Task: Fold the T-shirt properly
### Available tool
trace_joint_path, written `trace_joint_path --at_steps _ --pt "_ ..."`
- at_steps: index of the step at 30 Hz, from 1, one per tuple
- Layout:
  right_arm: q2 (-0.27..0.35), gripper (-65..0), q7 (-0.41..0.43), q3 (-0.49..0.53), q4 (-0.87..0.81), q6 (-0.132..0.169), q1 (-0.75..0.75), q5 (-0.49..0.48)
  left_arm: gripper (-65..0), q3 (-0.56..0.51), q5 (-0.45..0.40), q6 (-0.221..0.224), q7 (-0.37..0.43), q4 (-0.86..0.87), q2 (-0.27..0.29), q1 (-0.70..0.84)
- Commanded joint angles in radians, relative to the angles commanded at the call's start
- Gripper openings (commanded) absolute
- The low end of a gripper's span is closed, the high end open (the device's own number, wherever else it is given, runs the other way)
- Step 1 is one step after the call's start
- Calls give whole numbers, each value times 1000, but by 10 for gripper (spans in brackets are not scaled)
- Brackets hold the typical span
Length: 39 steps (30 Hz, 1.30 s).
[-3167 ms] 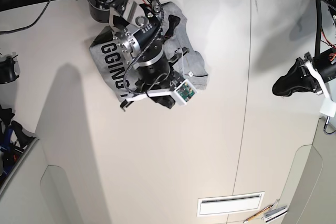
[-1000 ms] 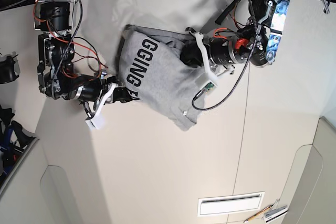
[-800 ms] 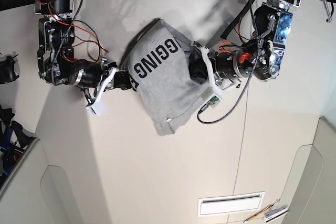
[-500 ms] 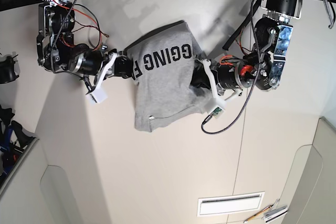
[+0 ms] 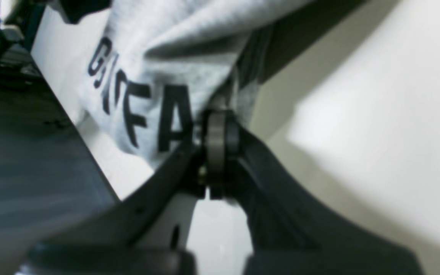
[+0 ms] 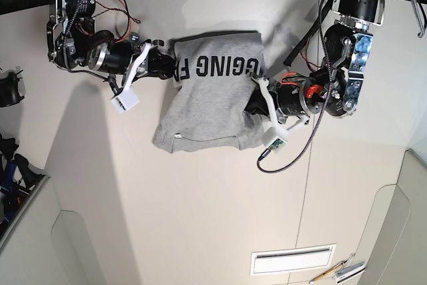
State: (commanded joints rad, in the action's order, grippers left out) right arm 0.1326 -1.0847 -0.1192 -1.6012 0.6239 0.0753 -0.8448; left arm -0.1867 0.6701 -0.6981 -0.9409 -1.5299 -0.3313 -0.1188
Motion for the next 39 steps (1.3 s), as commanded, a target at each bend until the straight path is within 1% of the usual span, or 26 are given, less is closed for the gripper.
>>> trace_joint_path --at_steps 1,4,6,9,12,15,19,25,29,34,36,39 --pt "0 -650 -10 -6 -16 0 0 0 -650 12 16 0 -18 -15 -11 0" --pt "0 -650 -47 -43 -74 0 0 0 -650 43 106 0 -90 -69 -74 5" --pt "1 -650 -64 -75 -107 0 0 0 -650 43 143 0 -115 -86 -115 6" --pt "13 -650 -98 -110 -154 0 6 -1 -650 43 143 0 -115 -107 -164 30" --pt "57 -650 -98 -114 -195 -3 39 -24 -650 50 141 7 -115 -152 -209 92" --pt "99 -650 -100 -114 -253 -3 95 -45 -650 108 150 6 -116 -216 -237 179" --pt "160 -650 -102 -114 -324 -3 190 -54 -650 249 216 0 -160 -336 -237 325" --pt "267 -650 -102 -114 -423 -3 325 -66 -650 455 218 0 -164 -547 -236 594" --pt "335 -650 -106 -113 -451 -3 404 -105 -650 570 228 0 -164 -641 -233 780" --pt "408 -650 -106 -113 -450 -3 492 -121 -650 667 232 0 -188 -690 -194 989" --pt "437 -650 -106 -112 -450 1 530 -124 -650 677 232 0 -193 -690 -181 1059" --pt "473 -650 -106 -108 -450 1 581 -124 -650 677 223 0 -193 -690 -182 1161"
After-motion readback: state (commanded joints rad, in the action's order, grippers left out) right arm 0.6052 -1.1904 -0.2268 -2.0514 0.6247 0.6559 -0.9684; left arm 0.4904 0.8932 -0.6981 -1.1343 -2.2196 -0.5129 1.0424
